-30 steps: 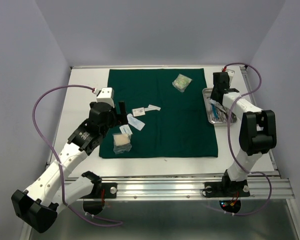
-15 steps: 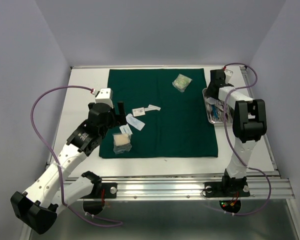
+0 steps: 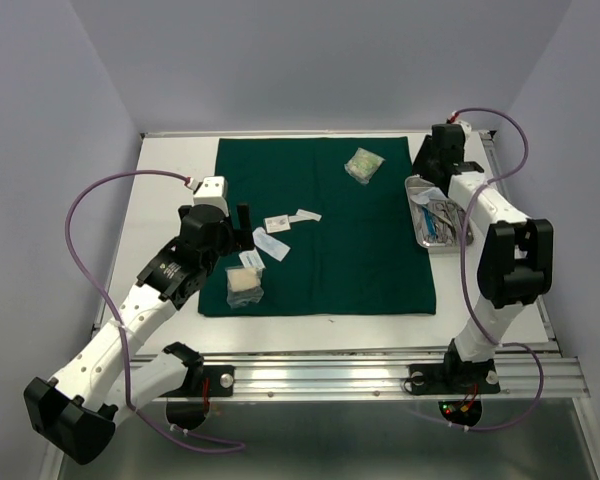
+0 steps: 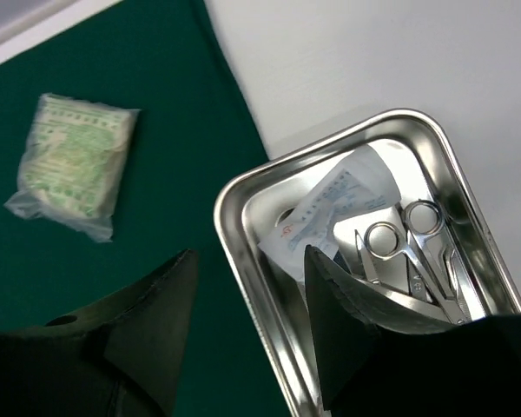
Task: Prepare the surgical pack
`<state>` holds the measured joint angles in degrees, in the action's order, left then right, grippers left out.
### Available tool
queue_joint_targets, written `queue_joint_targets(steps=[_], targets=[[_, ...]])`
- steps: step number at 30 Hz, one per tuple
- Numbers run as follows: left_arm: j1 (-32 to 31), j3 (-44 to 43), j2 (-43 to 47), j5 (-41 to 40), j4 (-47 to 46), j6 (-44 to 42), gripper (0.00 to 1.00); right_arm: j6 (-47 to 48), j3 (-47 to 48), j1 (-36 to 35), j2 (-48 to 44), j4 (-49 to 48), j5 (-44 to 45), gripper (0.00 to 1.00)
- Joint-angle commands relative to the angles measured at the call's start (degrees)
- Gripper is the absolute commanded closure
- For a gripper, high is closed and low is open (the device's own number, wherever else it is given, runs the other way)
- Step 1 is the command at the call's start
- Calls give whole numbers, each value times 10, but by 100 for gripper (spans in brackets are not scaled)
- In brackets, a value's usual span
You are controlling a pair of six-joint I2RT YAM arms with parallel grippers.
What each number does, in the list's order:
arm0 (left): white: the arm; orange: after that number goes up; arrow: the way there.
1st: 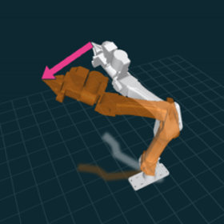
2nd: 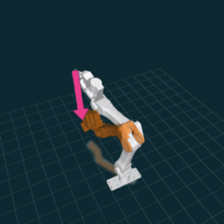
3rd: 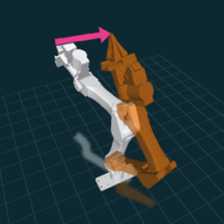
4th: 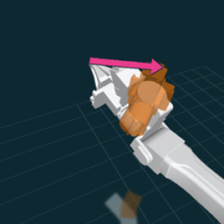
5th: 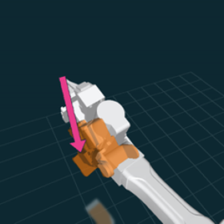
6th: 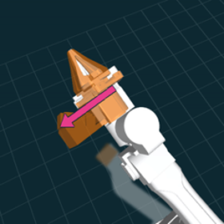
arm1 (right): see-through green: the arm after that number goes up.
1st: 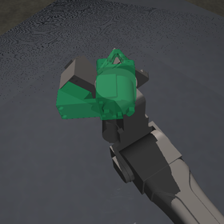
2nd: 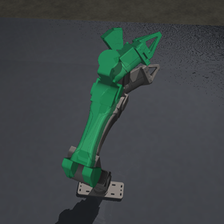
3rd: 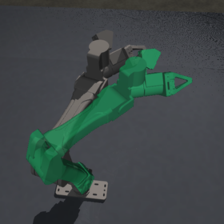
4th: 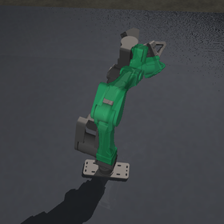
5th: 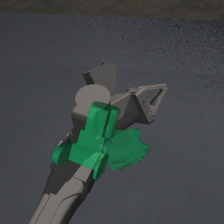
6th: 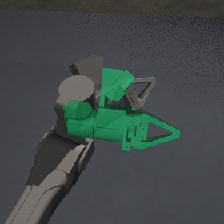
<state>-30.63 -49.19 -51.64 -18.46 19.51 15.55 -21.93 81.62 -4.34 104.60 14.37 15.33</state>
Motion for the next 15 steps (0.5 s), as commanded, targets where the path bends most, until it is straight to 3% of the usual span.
queue_joint_targets(steps=[1, 9, 15], targets=[[2, -6, 0, -16, -17, 2, 1, 43, 0, -61, -32, -23, -80, 42], [3, -11, 7, -48, -3, 22, 1, 155, 63, -246, 51, 8, -102, 43], [3, -6, 17, -49, 3, 20, 1, 277, 192, -302, 175, 110, -139, 45]])
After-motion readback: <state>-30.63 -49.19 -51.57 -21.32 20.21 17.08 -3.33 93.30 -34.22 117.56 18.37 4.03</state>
